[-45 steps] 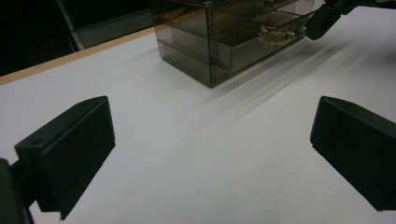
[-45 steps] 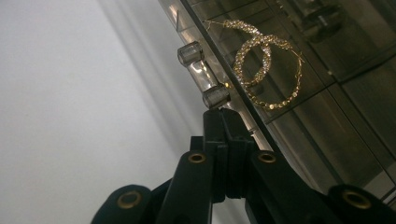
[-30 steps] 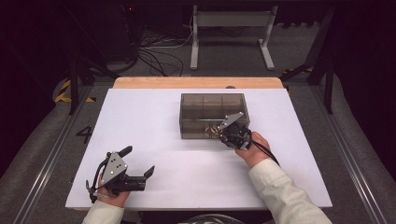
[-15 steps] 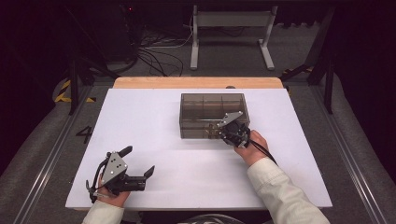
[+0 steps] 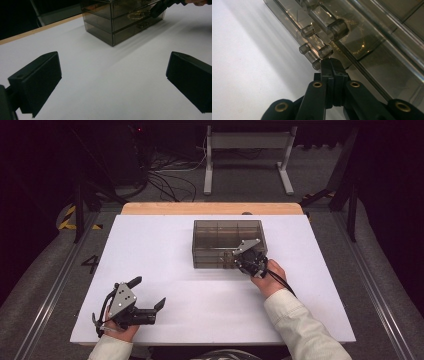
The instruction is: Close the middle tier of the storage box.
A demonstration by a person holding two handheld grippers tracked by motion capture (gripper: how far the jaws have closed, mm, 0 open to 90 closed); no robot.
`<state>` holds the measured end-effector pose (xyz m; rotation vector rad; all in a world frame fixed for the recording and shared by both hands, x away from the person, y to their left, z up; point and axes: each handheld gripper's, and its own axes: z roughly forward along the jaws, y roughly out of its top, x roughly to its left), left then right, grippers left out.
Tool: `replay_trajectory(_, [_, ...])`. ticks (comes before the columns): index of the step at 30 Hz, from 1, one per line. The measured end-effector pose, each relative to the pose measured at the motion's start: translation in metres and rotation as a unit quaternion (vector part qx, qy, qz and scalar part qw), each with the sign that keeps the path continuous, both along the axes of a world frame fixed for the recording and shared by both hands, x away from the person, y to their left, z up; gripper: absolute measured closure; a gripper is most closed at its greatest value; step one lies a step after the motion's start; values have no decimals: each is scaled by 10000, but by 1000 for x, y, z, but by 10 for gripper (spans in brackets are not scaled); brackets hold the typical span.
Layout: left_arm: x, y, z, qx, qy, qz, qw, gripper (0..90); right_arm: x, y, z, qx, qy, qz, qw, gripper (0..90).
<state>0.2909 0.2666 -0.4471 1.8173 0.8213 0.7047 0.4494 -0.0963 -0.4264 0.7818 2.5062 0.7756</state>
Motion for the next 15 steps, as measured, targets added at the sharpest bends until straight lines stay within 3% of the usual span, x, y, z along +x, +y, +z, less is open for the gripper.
replay_trajectory(7, [0, 0, 0, -18, -9, 10, 10000, 8, 0, -1, 1, 1, 6, 9, 10000, 900])
replay_trajectory(15, [0, 0, 0, -32, 6, 13, 10000, 8, -7, -4, 8, 55, 205, 198, 9996, 858])
